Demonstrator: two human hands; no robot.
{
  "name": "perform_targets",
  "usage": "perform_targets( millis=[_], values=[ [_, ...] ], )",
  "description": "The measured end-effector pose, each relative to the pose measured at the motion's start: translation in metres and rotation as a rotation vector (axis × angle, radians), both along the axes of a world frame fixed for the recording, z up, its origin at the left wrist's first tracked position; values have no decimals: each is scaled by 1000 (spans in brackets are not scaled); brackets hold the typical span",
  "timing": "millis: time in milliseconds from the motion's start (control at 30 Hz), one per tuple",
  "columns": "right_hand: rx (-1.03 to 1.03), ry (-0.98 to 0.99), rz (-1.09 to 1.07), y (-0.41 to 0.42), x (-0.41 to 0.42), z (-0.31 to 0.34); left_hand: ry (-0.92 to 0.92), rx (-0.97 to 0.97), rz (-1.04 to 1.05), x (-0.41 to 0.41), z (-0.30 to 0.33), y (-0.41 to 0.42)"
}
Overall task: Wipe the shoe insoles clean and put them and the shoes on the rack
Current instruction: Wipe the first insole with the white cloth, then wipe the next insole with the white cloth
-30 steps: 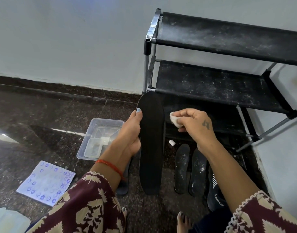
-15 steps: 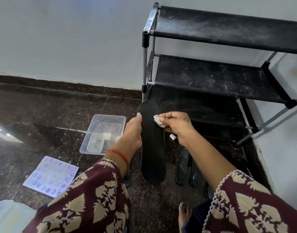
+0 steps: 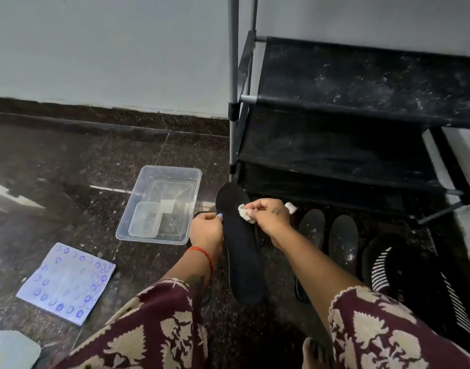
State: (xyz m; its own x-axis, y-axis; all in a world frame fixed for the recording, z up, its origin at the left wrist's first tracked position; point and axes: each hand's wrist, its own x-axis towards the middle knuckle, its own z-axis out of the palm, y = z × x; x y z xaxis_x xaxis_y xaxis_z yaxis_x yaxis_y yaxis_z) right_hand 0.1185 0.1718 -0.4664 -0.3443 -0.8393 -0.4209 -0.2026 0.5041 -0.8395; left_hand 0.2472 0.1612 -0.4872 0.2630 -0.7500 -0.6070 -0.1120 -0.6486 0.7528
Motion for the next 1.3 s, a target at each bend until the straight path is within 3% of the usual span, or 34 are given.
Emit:
perform_targets(
  millis=[133,533,933,1300],
  values=[
    [68,21,5,-5,-3,-59,-220,42,-117,2,-61,-10],
    [174,36,11,-25,15,-160,-450,112,-180,-6,-113,-25],
    [251,-19,48,-34,36,-161,-551,174,-210,-10,-117,-31],
    [163,57,-203,-18,-5,-121,-431,44,-266,-61,-87,-23]
  ],
)
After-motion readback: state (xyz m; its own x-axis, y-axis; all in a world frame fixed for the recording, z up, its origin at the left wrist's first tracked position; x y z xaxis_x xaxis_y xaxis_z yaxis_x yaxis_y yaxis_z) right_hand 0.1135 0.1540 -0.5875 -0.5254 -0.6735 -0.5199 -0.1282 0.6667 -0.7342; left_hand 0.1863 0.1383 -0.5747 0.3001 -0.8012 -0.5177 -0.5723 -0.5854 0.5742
